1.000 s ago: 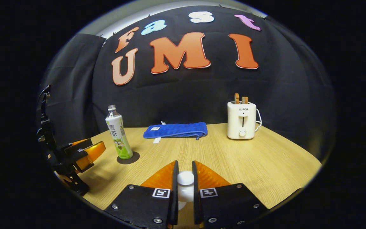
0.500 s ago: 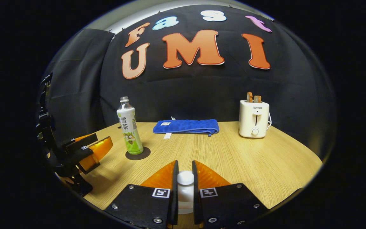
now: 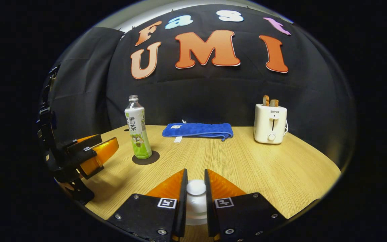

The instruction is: Open the teacup lid with one hand, grasp the water bottle and pour water into the teacup with the other hand; after pouring, place the water bottle on the coaster and then close the teacup lid.

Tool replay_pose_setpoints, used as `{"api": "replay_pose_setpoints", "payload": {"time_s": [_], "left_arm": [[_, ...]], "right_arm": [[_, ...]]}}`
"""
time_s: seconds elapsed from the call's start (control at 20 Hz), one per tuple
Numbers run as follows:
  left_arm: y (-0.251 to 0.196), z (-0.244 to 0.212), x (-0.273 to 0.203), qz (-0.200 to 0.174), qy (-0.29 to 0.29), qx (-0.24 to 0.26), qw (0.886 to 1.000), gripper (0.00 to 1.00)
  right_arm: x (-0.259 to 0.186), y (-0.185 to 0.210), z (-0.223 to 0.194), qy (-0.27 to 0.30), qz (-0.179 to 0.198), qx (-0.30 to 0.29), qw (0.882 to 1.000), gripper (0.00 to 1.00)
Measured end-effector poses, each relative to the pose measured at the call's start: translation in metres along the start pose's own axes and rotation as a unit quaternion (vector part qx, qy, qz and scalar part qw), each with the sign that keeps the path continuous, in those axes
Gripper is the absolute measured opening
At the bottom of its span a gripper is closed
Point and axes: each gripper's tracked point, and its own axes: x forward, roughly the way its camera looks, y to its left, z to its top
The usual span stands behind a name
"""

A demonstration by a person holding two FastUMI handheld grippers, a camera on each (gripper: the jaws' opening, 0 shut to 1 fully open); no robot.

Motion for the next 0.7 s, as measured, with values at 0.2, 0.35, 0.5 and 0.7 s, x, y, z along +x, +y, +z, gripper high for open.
{"api": "replay_pose_setpoints", "payload": {"time_s": [0.2,0.35,0.5,0.7], "left_arm": [[0.001,0.0,0.0,0.003,0.0,0.0,1.0,0.96],[0.002,0.0,0.0,0.008,0.0,0.001,1.0,0.96],[0.002,0.001,-0.001,0.009,0.0,0.001,1.0,0.96],[0.002,0.0,-0.001,0.009,0.0,0.002,1.0,0.96]], "right_arm": [[-0.001,-0.005,0.007,-0.012,-0.008,0.008,1.0,0.34],[-0.002,-0.019,0.012,-0.023,-0.024,0.006,0.999,0.54],[-0.002,-0.043,0.012,-0.025,-0.053,-0.004,0.998,0.69],[-0.004,-0.074,0.016,-0.038,-0.085,-0.012,0.996,0.84]]}}
